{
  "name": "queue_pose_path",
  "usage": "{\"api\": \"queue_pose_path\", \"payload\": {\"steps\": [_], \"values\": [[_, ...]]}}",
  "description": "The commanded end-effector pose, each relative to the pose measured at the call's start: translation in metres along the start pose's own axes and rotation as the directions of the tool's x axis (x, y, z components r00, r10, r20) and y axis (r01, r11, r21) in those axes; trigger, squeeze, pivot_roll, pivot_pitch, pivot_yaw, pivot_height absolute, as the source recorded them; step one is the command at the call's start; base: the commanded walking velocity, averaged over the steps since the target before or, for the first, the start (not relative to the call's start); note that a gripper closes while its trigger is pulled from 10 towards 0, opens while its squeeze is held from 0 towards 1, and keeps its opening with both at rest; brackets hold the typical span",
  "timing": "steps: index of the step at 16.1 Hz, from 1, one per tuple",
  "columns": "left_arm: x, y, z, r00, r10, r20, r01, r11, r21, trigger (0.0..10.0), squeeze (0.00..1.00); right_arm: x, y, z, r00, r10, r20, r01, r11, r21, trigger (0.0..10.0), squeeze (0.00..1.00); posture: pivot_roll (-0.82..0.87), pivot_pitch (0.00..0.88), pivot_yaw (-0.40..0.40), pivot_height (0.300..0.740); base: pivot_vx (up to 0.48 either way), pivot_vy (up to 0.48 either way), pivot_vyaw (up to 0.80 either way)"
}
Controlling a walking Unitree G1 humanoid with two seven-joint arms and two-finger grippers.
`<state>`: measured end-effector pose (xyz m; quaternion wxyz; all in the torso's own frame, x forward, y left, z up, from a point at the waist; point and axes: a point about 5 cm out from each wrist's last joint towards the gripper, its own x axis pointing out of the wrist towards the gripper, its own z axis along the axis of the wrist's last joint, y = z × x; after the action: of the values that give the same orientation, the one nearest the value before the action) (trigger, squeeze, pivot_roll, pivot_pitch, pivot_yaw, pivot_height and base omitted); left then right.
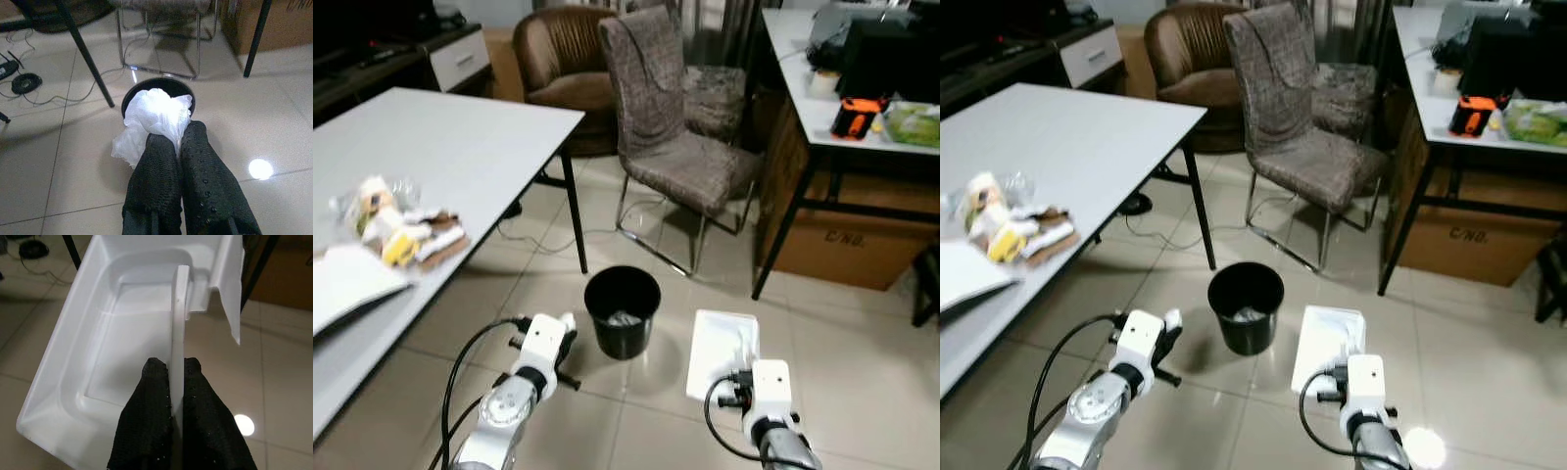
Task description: Picking trash to rubbish bin
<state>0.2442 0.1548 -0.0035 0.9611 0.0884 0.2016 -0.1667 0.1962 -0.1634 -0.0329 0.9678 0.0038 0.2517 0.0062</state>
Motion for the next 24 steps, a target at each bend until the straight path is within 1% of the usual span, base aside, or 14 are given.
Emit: {"api": "queue_pose_path", "payload": {"steps": [1, 2, 5, 6, 8, 10, 13, 14, 17, 18, 21, 24], "values": [[0.0, 0.004, -0.002, 1.0, -0.008, -0.012, 0.008, 1.0, 0.026, 10.0, 0.0, 0.002, 0.005, 0.002, 1.0, 0.006, 0.013, -0.006, 1.0, 0.008, 10.0, 0.0, -0.08, 0.0, 0.059, 0.74, 0.42, 0.0, 0.0], [0.001, 0.004, -0.002, 1.0, -0.006, -0.015, 0.006, 1.0, 0.028, 10.0, 0.0, 0.004, 0.006, 0.003, 1.0, 0.022, 0.015, -0.022, 1.0, -0.004, 10.0, 0.0, -0.08, 0.0, 0.06, 0.74, 0.416, 0.0, 0.0], [0.003, 0.01, -0.003, 0.999, 0.037, -0.023, -0.037, 0.999, 0.001, 10.0, 0.0, 0.006, 0.009, 0.004, 0.998, 0.06, 0.01, -0.06, 0.998, -0.012, 10.0, 0.0, -0.08, 0.0, 0.051, 0.74, 0.419, 0.0, 0.0], [0.003, 0.009, -0.003, 0.999, 0.046, -0.023, -0.047, 0.999, -0.022, 10.0, 0.0, 0.007, 0.007, 0.005, 0.997, 0.075, 0.01, -0.075, 0.997, -0.034, 10.0, 0.0, -0.09, 0.0, 0.051, 0.74, 0.42, 0.0, 0.0], [0.003, 0.004, -0.007, 0.999, 0.029, -0.029, -0.03, 0.999, -0.024, 10.0, 0.0, 0.008, 0.004, 0.006, 0.997, 0.083, 0.0, -0.082, 0.995, -0.058, 10.0, 0.0, -0.11, 0.0, 0.015, 0.74, 0.42, 0.0, 0.0], [0.004, 0.002, -0.009, 0.999, 0.043, -0.032, -0.044, 0.998, -0.038, 10.0, 0.0, 0.007, 0.005, 0.005, 0.991, 0.132, -0.021, -0.133, 0.986, -0.104, 10.0, 0.0, -0.11, 0.0, -0.003, 0.74, 0.42, 0.0, 0.0], [0.004, 0.001, -0.011, 0.998, 0.052, -0.037, -0.054, 0.998, -0.039, 10.0, 0.0, 0.008, 0.006, 0.004, 0.982, 0.185, -0.046, -0.19, 0.969, -0.156, 10.0, 0.0, -0.1, 0.0, -0.018, 0.74, 0.423, 0.0, 0.0], [0.003, 0.003, -0.012, 0.998, 0.055, -0.036, -0.056, 0.998, -0.037, 10.0, 0.0, 0.009, 0.006, 0.004, 0.981, 0.184, -0.053, -0.19, 0.969, -0.158, 10.0, 0.0, -0.09, 0.0, -0.017, 0.74, 0.416, 0.0, 0.0], [0.0, 0.01, -0.013, 0.998, 0.061, -0.035, -0.062, 0.998, -0.022, 10.0, 0.0, 0.009, 0.009, 0.001, 0.979, 0.189, -0.071, -0.198, 0.967, -0.161, 10.0, 0.0, -0.08, 0.0, -0.007, 0.74, 0.42, 0.0, 0.8], [0.0, 0.011, -0.013, 0.998, 0.06, -0.036, -0.06, 0.998, -0.017, 10.0, 0.0, 0.009, 0.009, -0.001, 0.982, 0.176, -0.074, -0.185, 0.975, -0.126, 10.0, 0.0, -0.08, 0.0, -0.005, 0.74, 0.424, 0.0, 0.0], [0.003, 0.01, -0.01, 0.999, 0.032, -0.032, -0.032, 0.999, 0.004, 10.0, 0.0, 0.007, 0.011, -0.005, 0.981, 0.179, -0.078, -0.188, 0.973, -0.132, 10.0, 0.0, -0.09, 0.0, 0.006, 0.74, 0.423, 0.0, 0.0], [0.004, 0.01, -0.008, 0.999, 0.028, -0.028, -0.028, 1.0, 0.005, 10.0, 0.0, 0.006, 0.011, -0.006, 0.982, 0.173, -0.075, -0.182, 0.975, -0.127, 10.0, 0.0, -0.09, 0.0, 0.019, 0.74, 0.42, 0.0, 0.0]]}}
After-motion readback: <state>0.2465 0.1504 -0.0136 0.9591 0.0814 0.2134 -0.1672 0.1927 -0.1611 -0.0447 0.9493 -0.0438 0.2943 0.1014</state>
